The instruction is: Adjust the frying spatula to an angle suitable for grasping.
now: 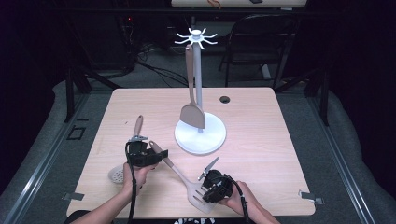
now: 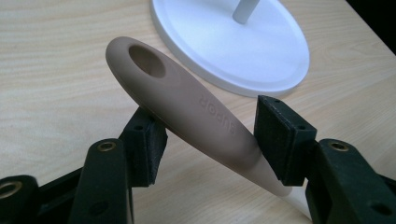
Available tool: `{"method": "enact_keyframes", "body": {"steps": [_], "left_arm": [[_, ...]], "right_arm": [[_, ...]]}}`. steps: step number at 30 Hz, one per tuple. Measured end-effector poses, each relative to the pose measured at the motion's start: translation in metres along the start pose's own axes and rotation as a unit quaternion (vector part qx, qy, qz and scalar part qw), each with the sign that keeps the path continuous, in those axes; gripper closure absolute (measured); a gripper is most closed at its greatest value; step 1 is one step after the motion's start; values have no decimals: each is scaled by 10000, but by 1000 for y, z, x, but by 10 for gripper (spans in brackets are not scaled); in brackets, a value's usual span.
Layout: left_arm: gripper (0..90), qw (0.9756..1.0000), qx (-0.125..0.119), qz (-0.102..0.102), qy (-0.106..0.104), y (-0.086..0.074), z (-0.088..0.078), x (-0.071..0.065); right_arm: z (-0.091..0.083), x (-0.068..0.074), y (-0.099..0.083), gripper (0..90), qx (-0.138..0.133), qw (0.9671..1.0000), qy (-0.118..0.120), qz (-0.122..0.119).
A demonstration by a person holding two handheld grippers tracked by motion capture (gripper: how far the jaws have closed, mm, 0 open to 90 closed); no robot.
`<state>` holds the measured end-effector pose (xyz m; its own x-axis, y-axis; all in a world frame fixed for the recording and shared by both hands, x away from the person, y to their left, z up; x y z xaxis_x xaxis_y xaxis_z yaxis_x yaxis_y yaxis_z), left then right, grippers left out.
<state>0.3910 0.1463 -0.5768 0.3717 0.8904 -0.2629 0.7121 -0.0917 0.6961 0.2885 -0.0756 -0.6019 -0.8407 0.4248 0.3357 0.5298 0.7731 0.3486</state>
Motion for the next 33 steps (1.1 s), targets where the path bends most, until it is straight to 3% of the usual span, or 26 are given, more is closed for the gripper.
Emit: {"method": "enact_keyframes", "body": {"steps": [2,9,15,18,23,26,33], "left_arm": [[454,10000,-68,58,5,1,-2,-2],[465,9997,-196,127,24,4,-6,-6],[471,9992,-311,227,50,6,-9,-10],[474,9990,-373,247,26,7,-11,-12],[479,9985,-447,330,-15,10,-14,-15],[483,9981,-501,360,-21,11,-16,-17],[496,9970,-626,441,-80,14,-21,-23]], "right_arm": [[-3,-1,0,789,104,9999,-43,-62],[-9,0,14,686,-457,9989,-102,73],[-8,-4,39,606,-888,9948,-495,38],[-5,-7,49,576,-951,9931,-685,40],[5,-13,57,557,-898,9936,-682,100],[5,-13,59,602,-947,9934,-632,113],[6,-12,60,626,-998,9944,-337,112]]}}
Point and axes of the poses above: each handheld gripper's, and its own axes: z roughly forward along the jaws, y roughly out of its top, x roughly to its left, the point moved 6 cm from there along z, roughly forward along the jaws, and after that the axes turned 8 degrees about y, right-handed, at the moved point
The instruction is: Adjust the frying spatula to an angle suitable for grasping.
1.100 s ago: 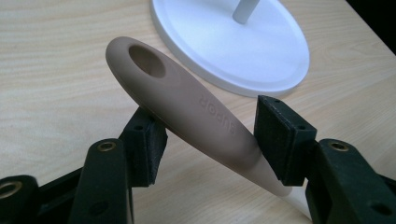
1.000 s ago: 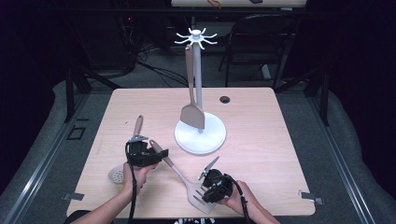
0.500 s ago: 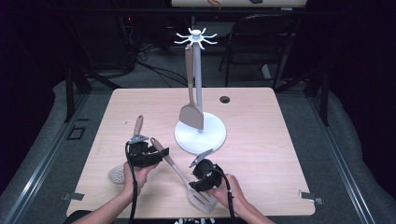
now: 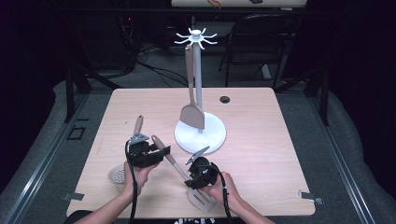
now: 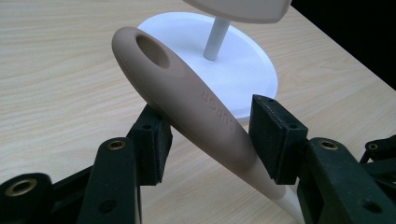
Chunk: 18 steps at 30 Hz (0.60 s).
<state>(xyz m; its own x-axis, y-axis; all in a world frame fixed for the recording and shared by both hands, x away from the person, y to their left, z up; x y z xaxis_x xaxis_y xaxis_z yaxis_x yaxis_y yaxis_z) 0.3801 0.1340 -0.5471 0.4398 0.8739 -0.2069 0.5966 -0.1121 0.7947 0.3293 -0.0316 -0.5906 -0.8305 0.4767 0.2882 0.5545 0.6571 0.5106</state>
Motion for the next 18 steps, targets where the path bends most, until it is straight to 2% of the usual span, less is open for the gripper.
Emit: {"method": "enact_keyframes", "body": {"steps": [3,8,12,16,18], "left_arm": [[500,10000,-29,32,-18,2,0,-2],[512,9999,-74,55,-74,4,-2,-4],[521,9998,-110,55,-161,7,-2,-6],[532,9996,-178,79,-212,8,-5,-9],[537,9994,-214,106,-260,10,-7,-11]], "right_arm": [[0,1,0,666,-54,10000,42,4],[0,1,1,673,-121,9999,55,-51],[-1,0,1,674,-147,9998,109,9],[0,1,1,692,-184,9998,74,-18],[-1,1,2,709,-270,9996,34,-114]]}}
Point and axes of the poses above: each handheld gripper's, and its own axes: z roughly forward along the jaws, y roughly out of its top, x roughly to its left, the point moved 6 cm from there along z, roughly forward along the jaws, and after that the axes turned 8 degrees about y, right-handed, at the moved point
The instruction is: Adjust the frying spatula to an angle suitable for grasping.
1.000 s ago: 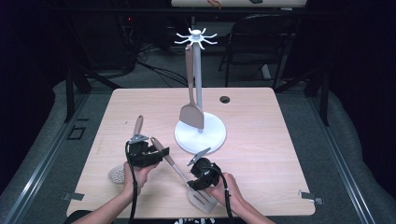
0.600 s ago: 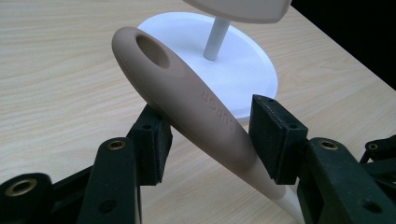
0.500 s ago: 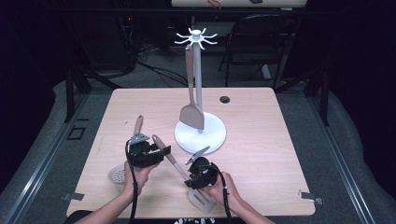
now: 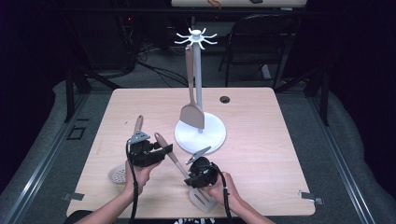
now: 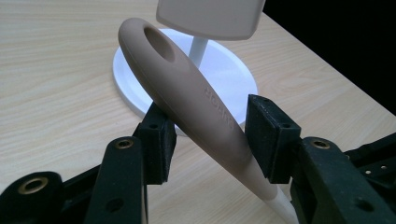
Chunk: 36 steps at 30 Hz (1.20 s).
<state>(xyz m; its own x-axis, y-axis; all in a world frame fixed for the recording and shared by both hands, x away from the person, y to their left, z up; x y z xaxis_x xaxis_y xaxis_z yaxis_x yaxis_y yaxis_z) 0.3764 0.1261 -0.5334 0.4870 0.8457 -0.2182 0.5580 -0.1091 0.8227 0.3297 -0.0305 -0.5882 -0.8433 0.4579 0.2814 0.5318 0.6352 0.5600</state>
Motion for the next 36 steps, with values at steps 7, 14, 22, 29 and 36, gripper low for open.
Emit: {"method": "enact_keyframes", "body": {"steps": [7,14,22,29,36], "left_arm": [[565,9997,-79,-107,-193,0,-4,-5],[588,9993,-92,-67,-358,-5,-1,-17],[585,9985,40,-29,-547,-13,3,-27],[582,9973,234,7,-703,-22,8,-38],[578,9966,407,120,-712,-28,14,-46]], "right_arm": [[-4,2,2,738,-103,9999,-109,19],[-9,1,2,749,-205,9997,-123,107],[-12,1,3,756,-312,9993,-163,162],[-15,-1,4,761,-414,9987,-229,197],[-16,-3,4,763,-447,9983,-267,252]]}}
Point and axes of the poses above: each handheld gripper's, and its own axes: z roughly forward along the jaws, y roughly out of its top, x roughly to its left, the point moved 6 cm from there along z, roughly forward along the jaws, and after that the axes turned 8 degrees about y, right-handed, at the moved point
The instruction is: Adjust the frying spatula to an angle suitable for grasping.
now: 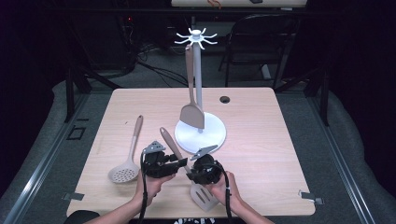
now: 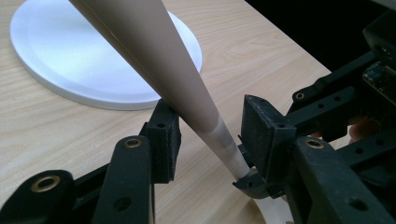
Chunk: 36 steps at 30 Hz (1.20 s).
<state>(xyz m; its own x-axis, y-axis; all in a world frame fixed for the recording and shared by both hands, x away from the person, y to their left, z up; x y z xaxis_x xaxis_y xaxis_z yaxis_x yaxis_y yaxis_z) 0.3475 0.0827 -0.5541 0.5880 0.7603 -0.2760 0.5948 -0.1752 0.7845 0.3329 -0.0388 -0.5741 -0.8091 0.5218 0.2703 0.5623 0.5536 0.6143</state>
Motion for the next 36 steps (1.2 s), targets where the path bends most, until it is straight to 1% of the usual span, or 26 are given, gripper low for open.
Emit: {"method": "enact_keyframes", "body": {"steps": [1,2,3,6,9,12,14,16,17,19,21,23,25,27,28,32,34,36], "left_arm": [[591,10000,9,19,34,-1,0,0],[628,10000,-13,-26,31,-1,0,1],[640,10000,-15,-54,-15,-1,0,2],[660,9999,-71,-82,-88,0,0,1],[672,9998,-66,-82,-143,0,0,1],[684,9995,-54,-166,-255,0,0,1],[695,9990,-88,-215,-376,1,-1,2],[706,9985,-114,-264,-456,2,-2,2],[711,9981,-121,-297,-518,2,-2,2],[720,9976,-125,-355,-574,3,-3,2],[730,9969,-125,-454,-627,5,-5,3],[742,9959,-136,-514,-736,6,-7,3],[757,9944,-163,-600,-849,9,-9,1],[772,9931,-191,-632,-968,12,-11,-2],[775,9929,-208,-585,-1016,14,-13,-4],[782,9926,-263,-444,-1100,18,-18,-10],[782,9924,-263,-386,-1135,19,-20,-12],[783,9922,-259,-347,-1173,20,-21,-12]], "right_arm": [[0,0,0,763,-10,10000,7,1],[0,0,0,763,-10,10000,10,2],[-1,0,0,763,-7,10000,17,-4],[-1,0,0,760,-23,10000,33,22],[-2,0,-1,753,-46,9999,106,59],[-2,-1,-2,740,-52,9998,180,90],[-3,-1,-3,717,-21,9997,203,112],[-5,-1,-5,670,58,9996,251,90],[-5,-1,-6,649,56,9996,242,97],[-8,-1,-8,587,72,9994,318,84],[-12,-2,-9,526,7,9992,378,100],[-16,-3,-10,469,-6,9991,401,100],[-22,-4,-11,429,-85,9991,402,83],[-29,-5,-11,392,-157,9990,402,98],[-33,-7,-11,380,-189,9990,400,79],[-49,-12,-11,310,-279,9989,349,110],[-58,-17,-11,279,-347,9989,282,117],[-66,-23,-12,255,-433,9987,203,174]]}}
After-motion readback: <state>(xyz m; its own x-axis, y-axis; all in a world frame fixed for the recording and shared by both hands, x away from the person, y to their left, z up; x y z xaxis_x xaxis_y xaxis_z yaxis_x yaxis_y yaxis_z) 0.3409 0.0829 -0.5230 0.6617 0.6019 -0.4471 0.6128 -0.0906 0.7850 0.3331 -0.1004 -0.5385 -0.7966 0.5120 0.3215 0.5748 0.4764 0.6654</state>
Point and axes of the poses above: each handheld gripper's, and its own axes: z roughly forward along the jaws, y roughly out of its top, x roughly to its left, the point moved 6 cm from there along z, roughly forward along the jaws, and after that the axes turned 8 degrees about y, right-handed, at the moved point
